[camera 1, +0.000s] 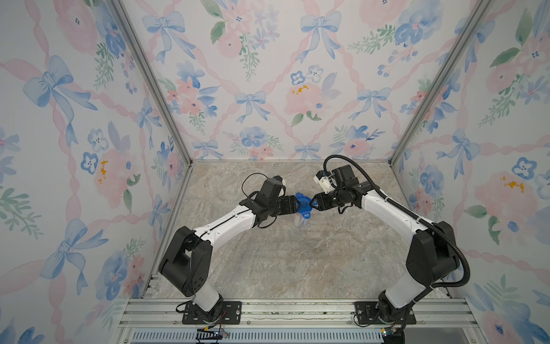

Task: Pack away toiletry kits
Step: Close the fastener on the container.

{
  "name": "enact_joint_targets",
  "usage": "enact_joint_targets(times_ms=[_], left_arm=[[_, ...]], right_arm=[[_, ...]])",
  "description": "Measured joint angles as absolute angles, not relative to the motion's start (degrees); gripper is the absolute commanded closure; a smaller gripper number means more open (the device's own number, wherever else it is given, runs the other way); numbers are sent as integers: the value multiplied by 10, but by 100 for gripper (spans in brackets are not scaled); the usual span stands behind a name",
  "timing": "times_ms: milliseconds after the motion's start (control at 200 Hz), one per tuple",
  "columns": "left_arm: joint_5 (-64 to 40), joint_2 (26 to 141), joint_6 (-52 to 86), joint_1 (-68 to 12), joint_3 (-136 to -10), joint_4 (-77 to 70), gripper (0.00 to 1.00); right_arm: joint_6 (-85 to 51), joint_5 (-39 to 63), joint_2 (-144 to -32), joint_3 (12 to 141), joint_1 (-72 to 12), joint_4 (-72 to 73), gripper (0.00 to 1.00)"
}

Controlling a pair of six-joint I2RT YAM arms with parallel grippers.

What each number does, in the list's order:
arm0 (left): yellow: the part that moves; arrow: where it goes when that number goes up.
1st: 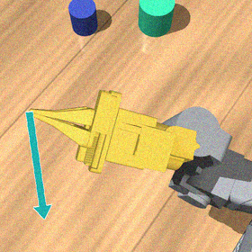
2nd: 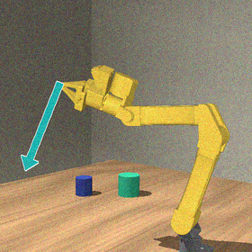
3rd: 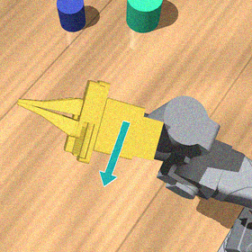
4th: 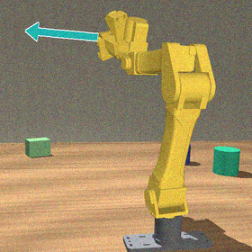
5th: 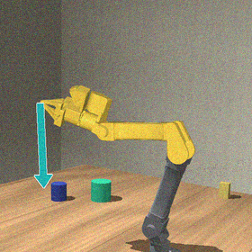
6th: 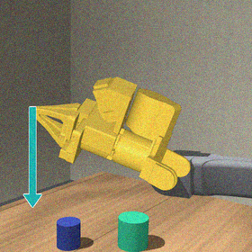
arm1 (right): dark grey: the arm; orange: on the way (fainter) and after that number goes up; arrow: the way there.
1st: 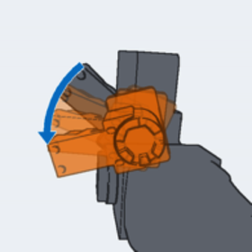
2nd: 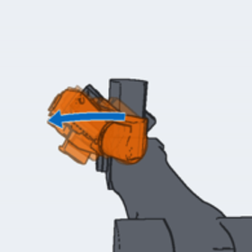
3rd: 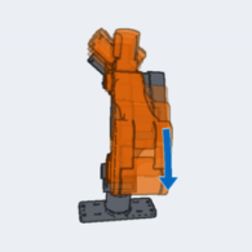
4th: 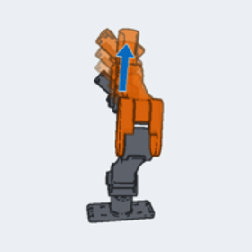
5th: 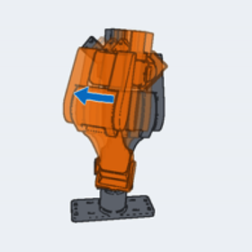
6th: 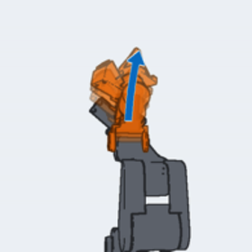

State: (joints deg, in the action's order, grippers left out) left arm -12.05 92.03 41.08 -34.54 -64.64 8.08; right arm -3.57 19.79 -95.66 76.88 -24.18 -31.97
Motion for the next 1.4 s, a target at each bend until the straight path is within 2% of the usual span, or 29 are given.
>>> enact_joint_targets(times_ms=[385,595,700,910,1400], left_arm=[[-124,923,411,-349,-647,83,39],[-119,923,406,-349,-647,84,28],[-109,919,404,-349,-647,93,26],[-98,890,404,-350,-647,107,32],[-103,888,420,-365,-648,109,44]], right_arm=[[-25,147,-950,778,-253,-331,46],[-21,143,-936,780,-257,-333,45],[-20,136,-925,780,-261,-335,44],[-10,112,-921,808,-270,-356,46],[-8,144,-966,828,-275,-365,46]])
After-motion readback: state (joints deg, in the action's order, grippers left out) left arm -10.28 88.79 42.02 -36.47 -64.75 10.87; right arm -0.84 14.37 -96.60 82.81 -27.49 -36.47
